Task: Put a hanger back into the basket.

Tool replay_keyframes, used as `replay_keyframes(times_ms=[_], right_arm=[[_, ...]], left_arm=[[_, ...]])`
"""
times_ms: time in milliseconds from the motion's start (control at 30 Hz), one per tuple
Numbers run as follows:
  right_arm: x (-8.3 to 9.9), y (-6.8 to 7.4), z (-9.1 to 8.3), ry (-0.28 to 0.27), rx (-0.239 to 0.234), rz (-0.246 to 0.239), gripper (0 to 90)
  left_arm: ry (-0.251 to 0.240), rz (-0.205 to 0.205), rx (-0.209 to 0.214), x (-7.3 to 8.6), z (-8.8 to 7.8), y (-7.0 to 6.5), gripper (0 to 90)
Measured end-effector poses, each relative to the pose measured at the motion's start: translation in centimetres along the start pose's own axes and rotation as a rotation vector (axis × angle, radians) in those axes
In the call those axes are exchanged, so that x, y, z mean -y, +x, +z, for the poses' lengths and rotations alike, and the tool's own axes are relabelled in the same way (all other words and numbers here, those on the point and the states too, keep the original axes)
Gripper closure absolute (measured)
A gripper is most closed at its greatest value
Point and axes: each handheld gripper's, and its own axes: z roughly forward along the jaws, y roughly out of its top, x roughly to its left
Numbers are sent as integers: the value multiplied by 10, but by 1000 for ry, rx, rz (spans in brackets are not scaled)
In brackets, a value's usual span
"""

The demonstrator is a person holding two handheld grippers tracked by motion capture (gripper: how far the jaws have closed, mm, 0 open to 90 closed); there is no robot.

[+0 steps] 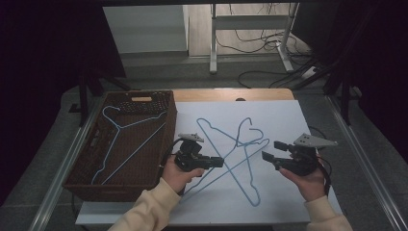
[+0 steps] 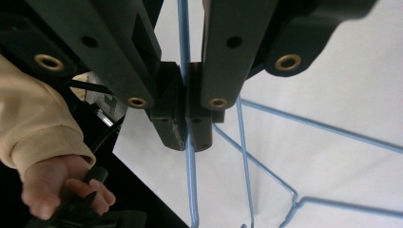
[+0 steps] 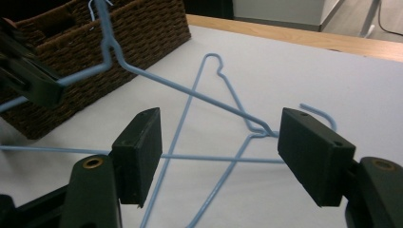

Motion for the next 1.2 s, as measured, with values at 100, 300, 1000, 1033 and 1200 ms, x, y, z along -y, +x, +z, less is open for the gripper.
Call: replay_keyframes(times_ms=[100,300,1000,1033,1200], right_arm=[[2,-3,-4,-8,6,6,314],[5,-8,-8,3,12,17,293],[13,-15,-3,61,30,21,268],[13,-15,-3,63,31,23,268],[15,-17,-1,78,37,22,268]], left_arm=[[-17,14,-1,-3,-7,-3,860],[-46,25,-1,-7,-18,-6,860],[-171,44,-32,-16,-98,2,861],[-179,41,-33,-16,-103,2,860],[-205,30,-53,-13,-120,9,860]])
